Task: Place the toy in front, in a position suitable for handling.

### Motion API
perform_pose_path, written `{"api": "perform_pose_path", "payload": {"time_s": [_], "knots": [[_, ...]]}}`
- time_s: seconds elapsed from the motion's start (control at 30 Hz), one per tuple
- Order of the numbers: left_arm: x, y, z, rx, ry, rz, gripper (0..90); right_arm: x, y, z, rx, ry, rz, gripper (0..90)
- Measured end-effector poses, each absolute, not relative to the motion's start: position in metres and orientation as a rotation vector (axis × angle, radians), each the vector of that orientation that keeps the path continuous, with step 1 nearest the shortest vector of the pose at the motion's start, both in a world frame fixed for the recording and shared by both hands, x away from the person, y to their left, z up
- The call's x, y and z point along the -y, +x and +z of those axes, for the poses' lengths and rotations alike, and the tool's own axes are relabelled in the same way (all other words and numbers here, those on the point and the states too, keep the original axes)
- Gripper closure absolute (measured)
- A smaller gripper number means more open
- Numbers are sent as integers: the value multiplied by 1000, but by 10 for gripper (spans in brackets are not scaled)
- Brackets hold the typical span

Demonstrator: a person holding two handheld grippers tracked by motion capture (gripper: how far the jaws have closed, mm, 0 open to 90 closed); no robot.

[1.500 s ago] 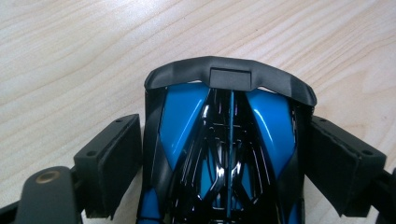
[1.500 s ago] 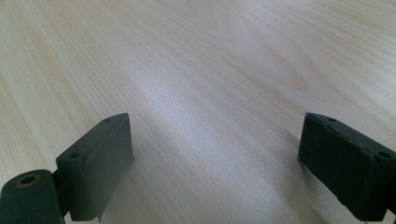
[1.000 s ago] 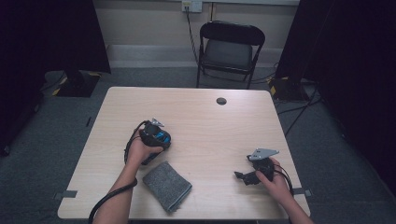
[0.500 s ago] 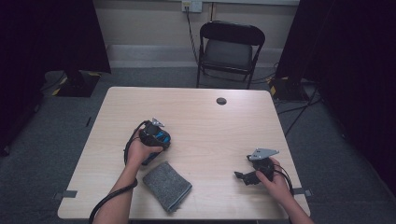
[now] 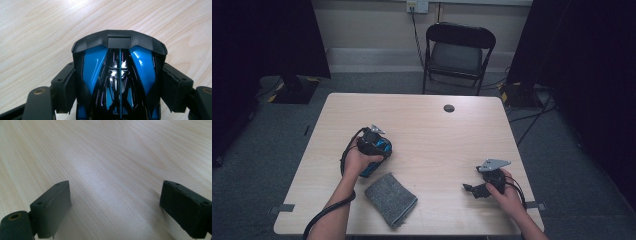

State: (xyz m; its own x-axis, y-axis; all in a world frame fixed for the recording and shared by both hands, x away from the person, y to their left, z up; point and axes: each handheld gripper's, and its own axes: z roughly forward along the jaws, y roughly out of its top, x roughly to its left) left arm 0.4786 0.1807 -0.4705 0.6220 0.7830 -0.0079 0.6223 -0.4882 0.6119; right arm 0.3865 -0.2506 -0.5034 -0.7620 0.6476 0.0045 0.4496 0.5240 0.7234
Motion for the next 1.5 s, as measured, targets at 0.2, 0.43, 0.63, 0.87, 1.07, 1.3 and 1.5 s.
{"api": "perform_pose_path", "payload": {"time_s": [0.2,0.43,0.63,0.87,1.07,1.3,1.5], "knots": [[-186,476,-461,-1087,2260,372,255,251,386,-503,-2501,922,1073,93],[-191,475,-448,-1085,2244,362,255,251,386,-503,-2501,922,1073,92],[-192,475,-437,-1083,2210,365,255,251,386,-503,-2501,922,1073,92],[-178,480,-427,-1036,2213,362,255,251,387,-503,-2501,922,1073,92],[-163,485,-425,-1012,2224,354,255,251,386,-503,-2501,922,1073,92],[-140,491,-425,-977,2243,331,255,251,387,-503,-2501,922,1073,92],[-116,500,-427,-956,2258,319,255,251,386,-503,-2501,923,1073,92]]}}
